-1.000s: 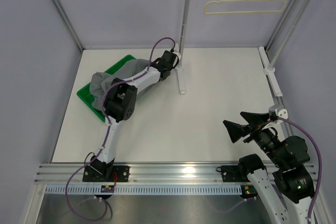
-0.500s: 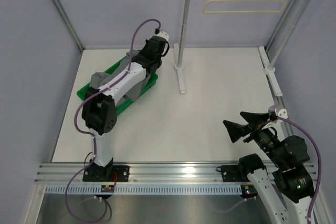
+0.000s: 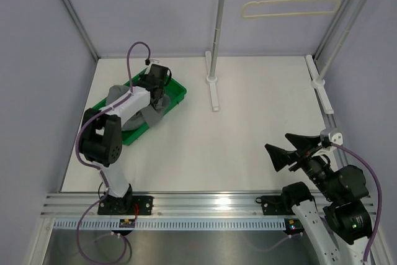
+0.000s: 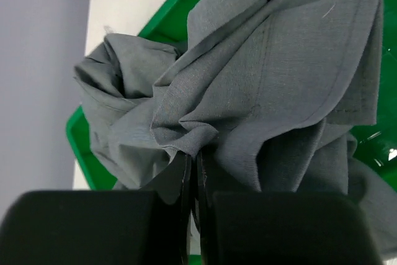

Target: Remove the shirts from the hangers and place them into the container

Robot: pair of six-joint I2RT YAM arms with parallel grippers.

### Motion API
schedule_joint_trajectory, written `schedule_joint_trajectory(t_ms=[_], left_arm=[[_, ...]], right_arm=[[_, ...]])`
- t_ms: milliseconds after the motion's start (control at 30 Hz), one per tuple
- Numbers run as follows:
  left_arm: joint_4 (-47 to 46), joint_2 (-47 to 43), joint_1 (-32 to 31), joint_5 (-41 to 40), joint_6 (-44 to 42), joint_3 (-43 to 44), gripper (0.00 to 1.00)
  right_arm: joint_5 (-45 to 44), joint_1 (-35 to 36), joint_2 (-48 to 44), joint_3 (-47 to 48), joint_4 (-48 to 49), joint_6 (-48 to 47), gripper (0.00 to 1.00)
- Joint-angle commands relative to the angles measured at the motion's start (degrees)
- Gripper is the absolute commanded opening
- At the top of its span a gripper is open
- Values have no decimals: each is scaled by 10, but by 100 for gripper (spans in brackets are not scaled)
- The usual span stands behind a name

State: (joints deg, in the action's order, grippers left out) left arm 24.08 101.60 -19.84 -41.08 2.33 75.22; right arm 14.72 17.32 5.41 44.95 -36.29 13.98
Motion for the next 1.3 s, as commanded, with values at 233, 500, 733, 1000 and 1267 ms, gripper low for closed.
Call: schedule_joint_trajectory(t_ms=[233,500,733,1000,1267], left_arm=[[52,121,61,115,83,107,0],[84,187,66,150,76,164,14],[111,100,66,148,100,163,40],[161,4,66,166,107,186,61],[179,-94,56,279,169,114,66]], right_arm=[[14,8,-12,-1,7,4,99],[13,8,-11,-2,8,4,99],[12,8,-15,-2,10,3,99],[14,8,-22,-3,10,3,99],[15,8,-22,-3,10,4,100]])
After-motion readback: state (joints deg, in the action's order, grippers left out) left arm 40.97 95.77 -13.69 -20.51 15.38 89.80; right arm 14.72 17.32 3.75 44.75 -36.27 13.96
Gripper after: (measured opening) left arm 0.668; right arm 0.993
